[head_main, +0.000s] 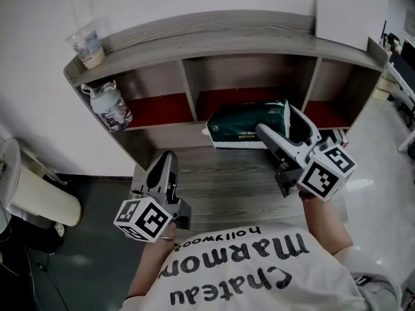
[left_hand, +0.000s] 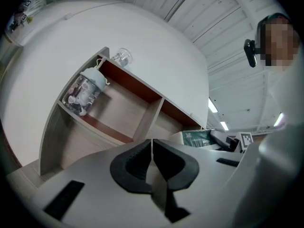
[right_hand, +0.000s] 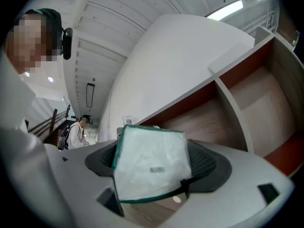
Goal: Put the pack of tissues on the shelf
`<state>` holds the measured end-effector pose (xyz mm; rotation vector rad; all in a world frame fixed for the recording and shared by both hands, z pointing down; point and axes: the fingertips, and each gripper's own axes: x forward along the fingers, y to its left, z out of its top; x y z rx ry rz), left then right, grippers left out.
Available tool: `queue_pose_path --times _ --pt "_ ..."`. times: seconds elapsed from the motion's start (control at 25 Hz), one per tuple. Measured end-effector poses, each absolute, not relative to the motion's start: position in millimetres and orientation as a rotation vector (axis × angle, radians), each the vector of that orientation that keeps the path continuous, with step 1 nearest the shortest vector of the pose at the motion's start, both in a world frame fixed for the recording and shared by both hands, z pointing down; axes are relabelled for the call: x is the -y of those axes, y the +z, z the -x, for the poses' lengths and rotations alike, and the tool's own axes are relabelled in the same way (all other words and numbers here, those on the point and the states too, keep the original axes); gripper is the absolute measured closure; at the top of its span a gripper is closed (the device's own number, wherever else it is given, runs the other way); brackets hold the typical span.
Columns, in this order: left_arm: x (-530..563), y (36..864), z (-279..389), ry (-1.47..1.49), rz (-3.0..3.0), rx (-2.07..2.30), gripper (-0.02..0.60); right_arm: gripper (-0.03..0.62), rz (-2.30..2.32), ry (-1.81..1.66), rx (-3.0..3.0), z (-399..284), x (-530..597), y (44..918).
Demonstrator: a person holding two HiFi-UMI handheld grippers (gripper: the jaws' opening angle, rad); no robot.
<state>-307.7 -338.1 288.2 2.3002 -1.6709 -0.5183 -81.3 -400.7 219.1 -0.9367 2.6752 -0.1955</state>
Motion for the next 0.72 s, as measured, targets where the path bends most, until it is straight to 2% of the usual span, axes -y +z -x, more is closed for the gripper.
queue_pose_path --times 0.28,0.72 --pt "363 296 332 -0.508 -2.297 1.608 0.555 0.163 0.955 -0.273 -2.656 110 456 227" --pt "367 309 335 -0.498 -2.3 1.594 0.555 0.155 0.826 -0.406 -2.649 114 471 246"
